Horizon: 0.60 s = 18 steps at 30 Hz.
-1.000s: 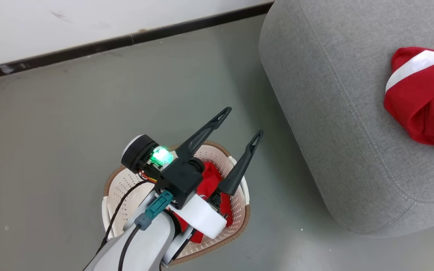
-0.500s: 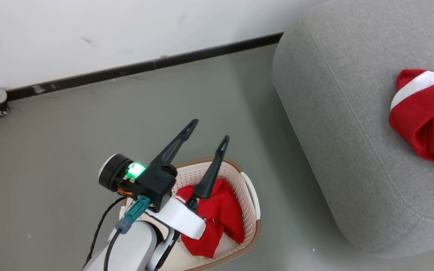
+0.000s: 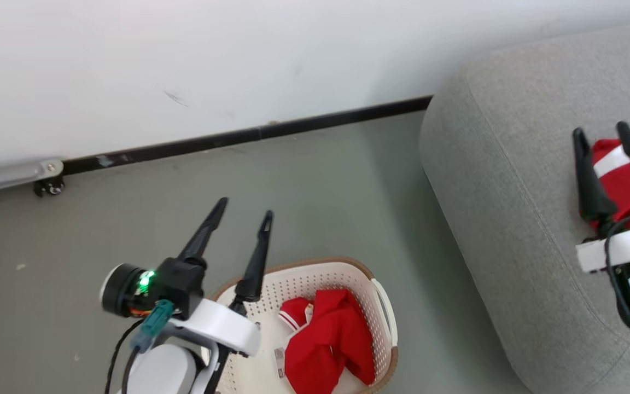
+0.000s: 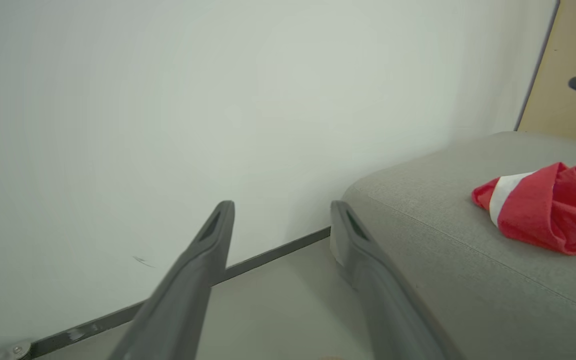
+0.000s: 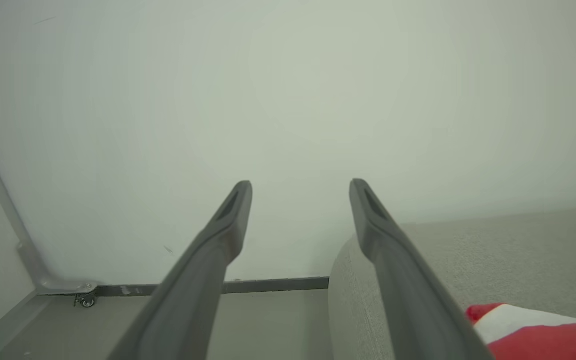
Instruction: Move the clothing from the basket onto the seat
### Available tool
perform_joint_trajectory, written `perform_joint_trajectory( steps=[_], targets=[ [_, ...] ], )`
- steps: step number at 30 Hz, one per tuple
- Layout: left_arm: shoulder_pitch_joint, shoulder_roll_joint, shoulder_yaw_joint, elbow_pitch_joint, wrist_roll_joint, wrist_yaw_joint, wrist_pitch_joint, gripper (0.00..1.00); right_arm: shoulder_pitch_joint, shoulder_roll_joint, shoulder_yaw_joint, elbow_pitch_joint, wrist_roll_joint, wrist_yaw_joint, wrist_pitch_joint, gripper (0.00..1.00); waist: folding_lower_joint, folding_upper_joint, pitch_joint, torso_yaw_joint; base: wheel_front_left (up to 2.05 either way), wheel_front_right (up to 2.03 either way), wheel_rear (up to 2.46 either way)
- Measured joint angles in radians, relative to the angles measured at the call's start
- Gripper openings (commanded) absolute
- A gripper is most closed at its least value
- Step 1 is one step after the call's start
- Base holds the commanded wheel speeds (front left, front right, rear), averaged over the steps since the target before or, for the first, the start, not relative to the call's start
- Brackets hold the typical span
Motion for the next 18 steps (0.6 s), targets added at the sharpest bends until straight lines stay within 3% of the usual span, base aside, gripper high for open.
perform_joint_trajectory(
  steps=[8,18],
  targets=[
    [0.074,0.021,0.054,-0.008,0.004,0.05,0.0,1.0,0.089,0.049,0.003,-0.031,-0.083,0.0,0.0,1.0,0.0,0.0,-0.065,0.039,0.0,0.0,0.0],
    [0.168,0.029,0.082,-0.008,0.007,0.079,0.0,1.0,0.201,0.111,-0.037,-0.045,-0.135,0.0,0.0,1.0,0.0,0.0,-0.123,0.081,0.0,0.0,0.0]
  ],
)
